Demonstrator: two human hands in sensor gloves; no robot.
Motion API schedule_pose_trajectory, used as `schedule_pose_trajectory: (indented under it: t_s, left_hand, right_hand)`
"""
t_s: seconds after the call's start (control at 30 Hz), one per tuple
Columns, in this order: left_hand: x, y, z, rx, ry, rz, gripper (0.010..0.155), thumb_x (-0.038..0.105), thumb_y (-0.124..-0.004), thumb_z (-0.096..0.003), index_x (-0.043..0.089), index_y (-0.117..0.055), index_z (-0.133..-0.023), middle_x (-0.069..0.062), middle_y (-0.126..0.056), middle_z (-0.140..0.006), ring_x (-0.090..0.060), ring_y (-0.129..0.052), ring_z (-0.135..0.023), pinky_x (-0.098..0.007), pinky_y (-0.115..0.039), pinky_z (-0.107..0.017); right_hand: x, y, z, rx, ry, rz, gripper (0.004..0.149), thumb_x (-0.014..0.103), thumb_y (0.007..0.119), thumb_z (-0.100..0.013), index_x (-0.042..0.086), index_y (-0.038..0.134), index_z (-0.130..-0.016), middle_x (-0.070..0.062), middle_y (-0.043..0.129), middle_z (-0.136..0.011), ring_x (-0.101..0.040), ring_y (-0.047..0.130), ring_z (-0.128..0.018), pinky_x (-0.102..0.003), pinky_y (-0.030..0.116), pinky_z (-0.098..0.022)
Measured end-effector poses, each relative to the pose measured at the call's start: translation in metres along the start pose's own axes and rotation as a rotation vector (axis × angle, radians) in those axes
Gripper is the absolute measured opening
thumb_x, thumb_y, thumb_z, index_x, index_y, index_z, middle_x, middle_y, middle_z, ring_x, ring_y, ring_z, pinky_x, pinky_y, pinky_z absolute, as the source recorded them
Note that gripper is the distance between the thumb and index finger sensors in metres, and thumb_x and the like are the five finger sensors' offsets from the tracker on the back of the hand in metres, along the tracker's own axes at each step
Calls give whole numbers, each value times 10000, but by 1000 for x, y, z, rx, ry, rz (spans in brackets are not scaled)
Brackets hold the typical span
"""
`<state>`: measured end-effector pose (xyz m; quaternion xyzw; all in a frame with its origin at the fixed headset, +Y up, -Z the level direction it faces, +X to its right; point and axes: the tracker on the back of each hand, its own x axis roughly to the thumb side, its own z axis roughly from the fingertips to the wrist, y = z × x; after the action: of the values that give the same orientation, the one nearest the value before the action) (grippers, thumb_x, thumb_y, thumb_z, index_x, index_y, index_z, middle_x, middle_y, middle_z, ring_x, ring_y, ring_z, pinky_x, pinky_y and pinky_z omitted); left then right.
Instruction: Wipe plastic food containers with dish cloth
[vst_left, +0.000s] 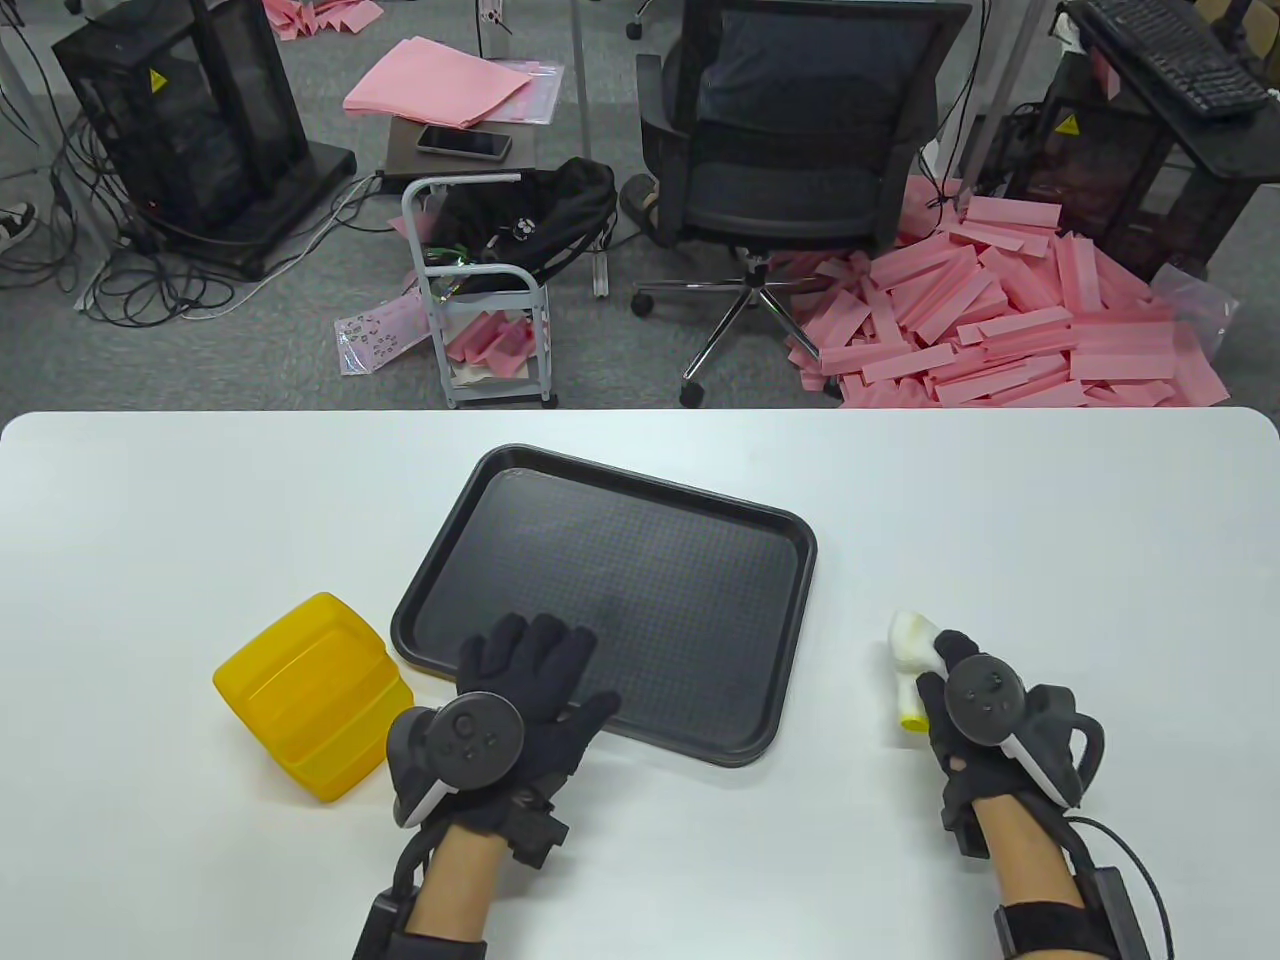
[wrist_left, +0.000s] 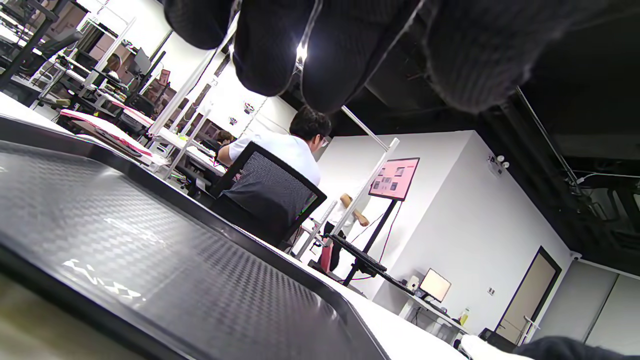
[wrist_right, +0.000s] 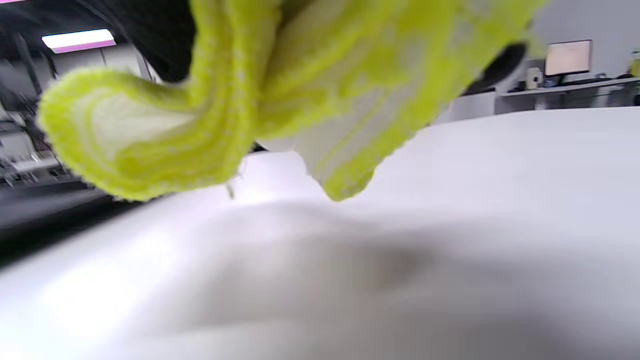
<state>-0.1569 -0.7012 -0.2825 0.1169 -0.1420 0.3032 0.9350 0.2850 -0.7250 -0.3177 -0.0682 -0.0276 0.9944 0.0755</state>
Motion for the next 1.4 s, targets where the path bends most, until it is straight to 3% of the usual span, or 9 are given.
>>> schedule_pose_trajectory:
  t_s: [0.1, 0.2, 0.27, 0.4, 0.53, 0.67, 0.83, 1.1, 1.4]
  left_hand:
    - [0, 1, 1, 1, 2, 3, 716, 689, -690, -473, 311, -727, -1080, -127, -676, -1144, -469, -519, -1084, -706, -336, -756]
    - [0, 1, 2, 2, -4, 3, 714, 690, -689, -473, 311, -732, -1077, -126, -680, -1142, -469, -524, -1082, -707, -338, -755]
    - [0, 1, 2, 4, -6, 4, 714, 690, -688, -473, 309, -733, -1076, -126, -679, -1143, -468, -523, -1083, -706, -337, -756]
    - [0, 1, 2, 2, -10, 6, 712, 688, -689, -474, 307, -737, -1074, -126, -683, -1140, -470, -528, -1080, -706, -339, -755]
    - [1, 1, 3, 2, -11, 10, 712, 688, -690, -472, 305, -742, -1071, -129, -684, -1139, -471, -528, -1079, -706, -338, -755]
    - [1, 1, 3, 4, -14, 11, 710, 688, -690, -473, 307, -743, -1070, -127, -685, -1139, -470, -529, -1080, -707, -337, -755]
    - [1, 0, 3, 5, -14, 11, 710, 687, -690, -474, 307, -743, -1070, -130, -681, -1141, -470, -526, -1081, -707, -334, -757]
    - [4, -1, 4, 8, -21, -7, 711, 689, -688, -474, 306, -744, -1070, -127, -684, -1139, -470, -529, -1079, -707, -336, -755]
    - [10, -2, 7, 11, -35, -14, 707, 688, -689, -474, 308, -747, -1067, -127, -687, -1137, -470, -531, -1078, -707, -337, -754]
  right_hand:
    - [-3, 16, -5, 89, 29, 105, 555, 452, 731, -560, 183, 603, -1028, -86, 804, -913, -369, 889, -649, -429, 858, -407]
    - [2, 31, -1, 202, 56, 185, 594, 498, 700, -565, 187, 572, -1055, -158, 682, -1016, -418, 793, -765, -481, 806, -501]
    - [4, 32, 1, 155, 28, 200, 612, 513, 695, -559, 178, 579, -1057, -178, 671, -1030, -438, 775, -797, -514, 789, -533]
    - [2, 25, 4, 253, 61, 124, 724, 598, 620, -566, 167, 460, -1125, -244, 447, -1151, -517, 545, -963, -643, 596, -664]
    - [-4, 4, 5, 229, 71, -42, 771, 627, 584, -567, 160, 393, -1151, -266, 318, -1178, -549, 397, -1006, -714, 470, -687]
    - [-1, -22, 9, 131, 30, -106, 783, 622, 585, -571, 149, 361, -1153, -267, 298, -1178, -551, 366, -1010, -734, 428, -682]
    - [36, -43, 22, 27, -132, -163, 783, 627, 583, -573, 157, 364, -1160, -260, 291, -1186, -547, 353, -1019, -743, 414, -682]
    - [118, -30, 51, -156, -463, -221, 792, 663, 565, -556, 200, 364, -1167, -225, 276, -1206, -521, 320, -1047, -753, 380, -693]
    - [125, -12, 57, -160, -545, -204, 817, 700, 540, -542, 211, 366, -1172, -225, 271, -1212, -523, 304, -1052, -767, 358, -686]
